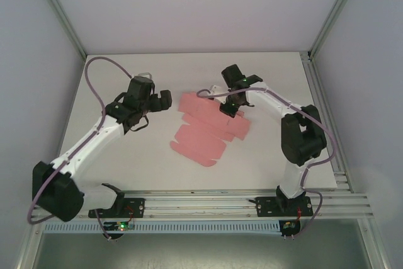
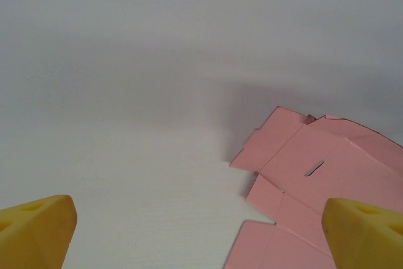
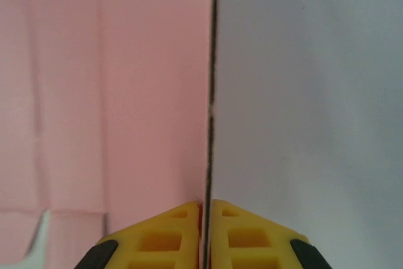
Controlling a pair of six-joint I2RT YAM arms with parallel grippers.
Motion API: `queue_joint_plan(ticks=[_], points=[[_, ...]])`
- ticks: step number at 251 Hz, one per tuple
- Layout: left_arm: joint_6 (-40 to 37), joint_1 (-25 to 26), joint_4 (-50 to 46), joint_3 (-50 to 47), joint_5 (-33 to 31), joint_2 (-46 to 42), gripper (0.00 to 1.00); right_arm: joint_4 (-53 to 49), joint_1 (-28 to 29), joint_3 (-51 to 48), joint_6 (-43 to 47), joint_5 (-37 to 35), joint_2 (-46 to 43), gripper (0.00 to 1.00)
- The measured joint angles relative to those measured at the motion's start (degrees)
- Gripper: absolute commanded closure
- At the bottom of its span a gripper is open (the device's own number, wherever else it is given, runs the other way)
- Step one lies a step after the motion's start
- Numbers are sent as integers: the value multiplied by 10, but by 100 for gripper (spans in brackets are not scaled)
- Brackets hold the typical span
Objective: Assemble paper box
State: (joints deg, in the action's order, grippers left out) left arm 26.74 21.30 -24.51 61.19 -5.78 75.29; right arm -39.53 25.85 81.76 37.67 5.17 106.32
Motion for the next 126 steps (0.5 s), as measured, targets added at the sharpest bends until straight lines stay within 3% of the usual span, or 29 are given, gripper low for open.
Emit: queue_joint_plan(ticks=[17, 78, 126], points=[[0, -18, 8, 0, 29, 28, 0, 37, 12, -8, 24, -22, 1, 85], [-35, -35, 54, 10, 132, 103, 0, 187, 44, -81, 91, -82, 1, 88], [-42, -38, 59, 75, 126, 169, 0, 241, 47, -110, 110, -86, 1, 88]])
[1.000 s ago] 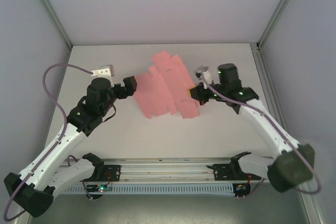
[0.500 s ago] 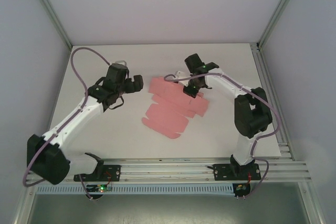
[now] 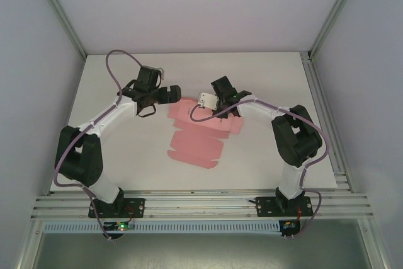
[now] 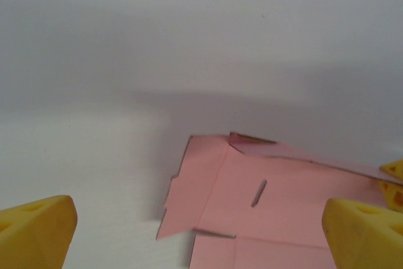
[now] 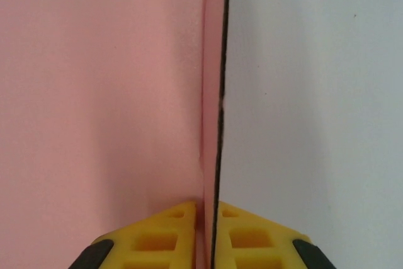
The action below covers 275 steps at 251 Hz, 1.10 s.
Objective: Assemble paper box
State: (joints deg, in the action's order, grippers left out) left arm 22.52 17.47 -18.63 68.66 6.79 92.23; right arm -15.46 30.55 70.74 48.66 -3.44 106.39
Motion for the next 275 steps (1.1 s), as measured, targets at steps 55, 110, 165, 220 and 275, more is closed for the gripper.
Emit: queue_joint_plan(ticks=[55, 110, 165, 220, 275], points=[[12, -29, 2, 14, -9, 57, 0, 52, 5, -42, 12, 0, -25, 91], [18, -32, 14, 19, 24, 89, 0, 112, 26, -89, 27, -11, -59, 90], [16, -32, 47, 2, 80, 87, 0, 155, 35, -102, 23, -32, -61, 91], [16, -32, 59, -53, 109, 79, 0, 172, 35, -109, 21, -34, -73, 91], [18, -30, 107, -69, 159, 79, 0, 188, 48, -117, 18, -42, -79, 91]])
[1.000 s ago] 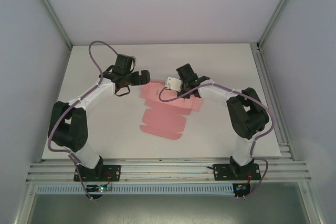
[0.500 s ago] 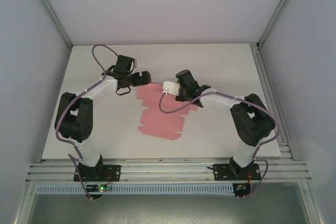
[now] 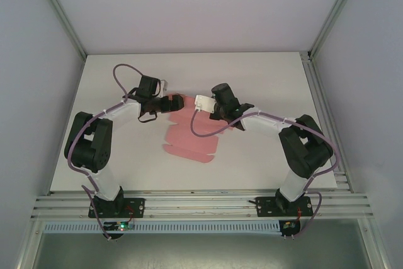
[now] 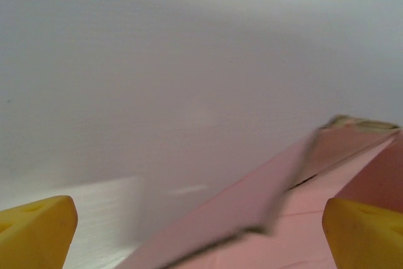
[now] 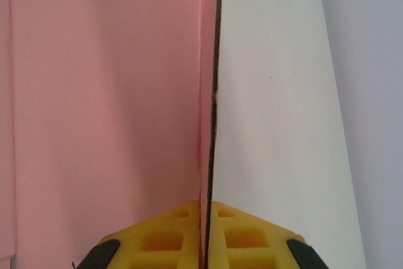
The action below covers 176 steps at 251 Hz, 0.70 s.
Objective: Assemble paper box
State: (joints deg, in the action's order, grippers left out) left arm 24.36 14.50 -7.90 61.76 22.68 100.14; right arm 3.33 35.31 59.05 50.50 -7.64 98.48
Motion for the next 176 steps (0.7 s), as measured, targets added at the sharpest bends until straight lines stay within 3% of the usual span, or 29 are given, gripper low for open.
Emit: queue_joint_plan(ticks=[49, 112, 176], points=[[17, 6, 16, 0, -1, 1, 0, 53, 34, -31, 1, -66, 0, 91], [28, 23, 4, -10, -73, -8, 0, 88, 42, -49, -12, -112, -1, 91], [47, 4, -26, -148, -142, -201, 0, 95, 23, -81, -43, -106, -45, 91]])
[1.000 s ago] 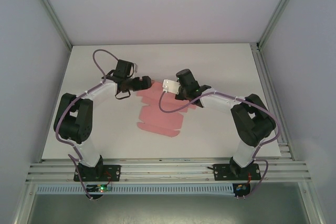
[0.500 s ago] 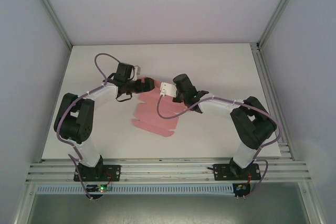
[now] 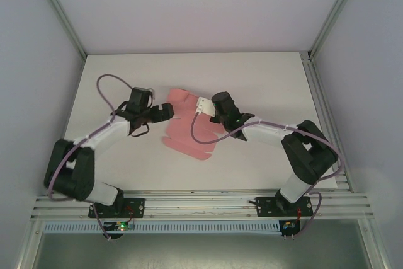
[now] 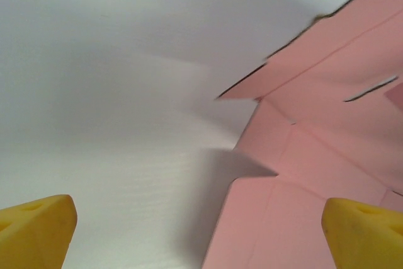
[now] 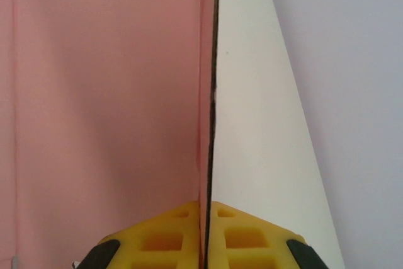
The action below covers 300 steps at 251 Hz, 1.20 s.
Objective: Assemble paper box
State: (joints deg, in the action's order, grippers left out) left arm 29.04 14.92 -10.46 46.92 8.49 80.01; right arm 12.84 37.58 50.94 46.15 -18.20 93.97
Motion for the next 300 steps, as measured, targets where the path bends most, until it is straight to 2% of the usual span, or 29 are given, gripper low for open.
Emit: queue_joint_plan(ticks=[30, 76, 118, 190, 258, 300], points=[[14, -13, -20, -18, -47, -44, 0, 10, -4, -20, -14, 12, -17, 91], [30, -44, -12, -26, -55, -1, 0, 16, -7, -37, -34, 54, -39, 91], [31, -45, 47, -33, 12, 52, 0, 24, -7, -39, -45, 71, -55, 91], [27, -40, 147, -44, 111, 79, 0, 23, -7, -40, -59, 89, -63, 91], [12, -28, 200, -47, 142, 82, 0, 23, -12, -44, -73, 108, -75, 90], [-14, 22, 201, -24, 118, 122, 0, 21, -12, -44, -74, 125, -75, 90]])
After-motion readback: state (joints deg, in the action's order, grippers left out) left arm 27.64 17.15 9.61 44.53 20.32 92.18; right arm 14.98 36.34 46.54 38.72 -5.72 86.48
